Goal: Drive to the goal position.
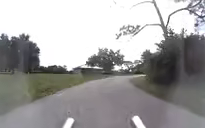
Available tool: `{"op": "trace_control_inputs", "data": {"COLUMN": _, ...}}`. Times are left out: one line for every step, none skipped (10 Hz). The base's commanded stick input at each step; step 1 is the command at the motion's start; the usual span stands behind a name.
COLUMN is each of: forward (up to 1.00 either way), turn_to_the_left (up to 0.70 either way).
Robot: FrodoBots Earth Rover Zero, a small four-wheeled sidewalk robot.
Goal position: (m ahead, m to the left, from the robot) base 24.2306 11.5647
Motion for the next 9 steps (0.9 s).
{"op": "trace_control_inputs", "data": {"forward": 0.69, "turn_to_the_left": 0.03}}
{"op": "trace_control_inputs", "data": {"forward": 0.69, "turn_to_the_left": 0.03}}
{"op": "trace_control_inputs", "data": {"forward": 0.69, "turn_to_the_left": 0.03}}
{"op": "trace_control_inputs", "data": {"forward": 0.69, "turn_to_the_left": 0.03}}
{"op": "trace_control_inputs", "data": {"forward": 0.69, "turn_to_the_left": 0.03}}
{"op": "trace_control_inputs", "data": {"forward": 0.69, "turn_to_the_left": 0.03}}
{"op": "trace_control_inputs", "data": {"forward": 0.69, "turn_to_the_left": 0.03}}
{"op": "trace_control_inputs", "data": {"forward": 0.69, "turn_to_the_left": 0.03}}
{"op": "trace_control_inputs", "data": {"forward": 0.69, "turn_to_the_left": 0.03}}
